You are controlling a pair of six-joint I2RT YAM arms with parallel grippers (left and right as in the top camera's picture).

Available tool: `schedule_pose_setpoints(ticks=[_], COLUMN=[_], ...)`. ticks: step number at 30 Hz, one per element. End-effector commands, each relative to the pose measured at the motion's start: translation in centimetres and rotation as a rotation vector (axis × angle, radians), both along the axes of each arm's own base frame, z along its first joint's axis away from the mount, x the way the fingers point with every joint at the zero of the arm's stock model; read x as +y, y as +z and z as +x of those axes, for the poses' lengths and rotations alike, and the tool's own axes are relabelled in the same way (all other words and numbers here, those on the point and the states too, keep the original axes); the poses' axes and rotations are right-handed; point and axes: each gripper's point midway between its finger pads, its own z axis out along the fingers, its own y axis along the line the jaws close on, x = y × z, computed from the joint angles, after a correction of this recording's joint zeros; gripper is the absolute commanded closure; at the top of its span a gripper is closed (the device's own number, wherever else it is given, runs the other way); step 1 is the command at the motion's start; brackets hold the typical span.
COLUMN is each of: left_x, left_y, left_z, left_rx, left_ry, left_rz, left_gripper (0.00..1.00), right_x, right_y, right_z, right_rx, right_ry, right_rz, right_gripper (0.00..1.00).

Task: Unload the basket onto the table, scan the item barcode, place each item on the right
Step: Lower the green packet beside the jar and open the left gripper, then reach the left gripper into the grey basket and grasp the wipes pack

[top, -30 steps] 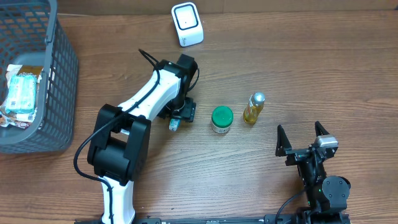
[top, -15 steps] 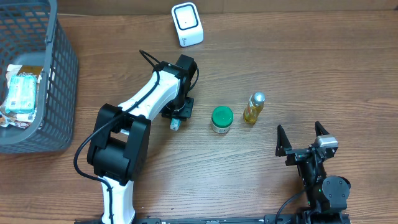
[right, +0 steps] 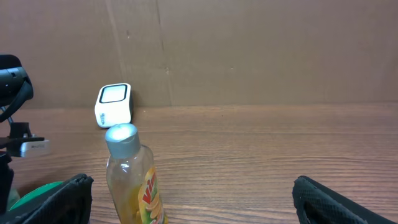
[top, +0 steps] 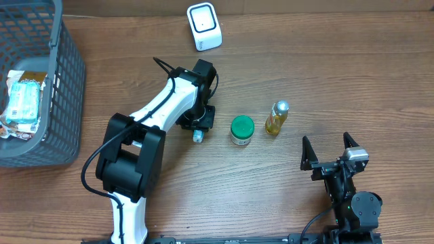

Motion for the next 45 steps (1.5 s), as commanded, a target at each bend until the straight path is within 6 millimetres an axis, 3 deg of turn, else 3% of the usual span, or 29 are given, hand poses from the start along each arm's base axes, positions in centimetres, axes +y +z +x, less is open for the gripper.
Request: schedule_pose_setpoints(ticks=[1,7,19,21,26,30,35,36,38,41,43,45], left_x=[-1.8,-3.9,-3.9,-3.9,-4.1,-4.2,-3.0,-2.1,-0.9,2.7,6.2,9.2], left_y=[-0.2,-0.2,-0.3,-0.3,0.0,1.8,6.5,9.4,12.6,18.6,23.3,27.3], left_z=[-0.7,-0.6,-0.7,-0.7,-0.4,1.5,5.4,7.5,9.4,12.1,13.6,14.5], left_rx=[0.017,-0.02,-0.036,-0.036,-0.043,-0.086,-0.21,-0.287,-0.371,-0.52,-0.644,-0.744], left_ry=[0.04,0.068,0.142,0.141,0.141,0.143,0.131,0.125,0.127,0.179,0.255,0.291], left_rz=[-0.039,-0.053,-0.012,-0.012,-0.018,-0.035,-0.009,0.013,0.043,0.13,0.207,0.261], left_gripper=[0.7,0.68,0.66,0.61,0.3,0.25,0.24,0.24,0.22,0.13,0.06,0.05], right_x=[-0.2,-0.2,-0.2,-0.2,-0.2,-0.2,-0.2,-0.2,-0.2,-0.2,-0.2,-0.2], right_y=[-0.3,-0.3,-0.3,-0.3,-0.3,-0.3,-0.3,-0.3,-0.3,-0.3,-0.3,-0.3], right_z=[0.0,0.0,0.0,0.0,0.0,0.0,0.0,0.0,0.0,0.0,0.0,0.0], right_rx=[0.001,0.001,0.001,0.001,0.001,0.001,0.001,0.001,0.001,0.001,0.001,0.001], right_ry=[-0.009,-0.009,-0.009,-0.009,-0.009,-0.009,-0.009,-0.009,-0.009,-0.009,-0.009,-0.009], right_rz=[0.002,0.002,0.002,0.002,0.002,0.002,0.002,0.002,0.002,0.002,0.002,0.002], right_gripper=[0.0,0.0,0.0,0.0,0.0,0.0,0.0,0.0,0.0,0.0,0.0,0.0])
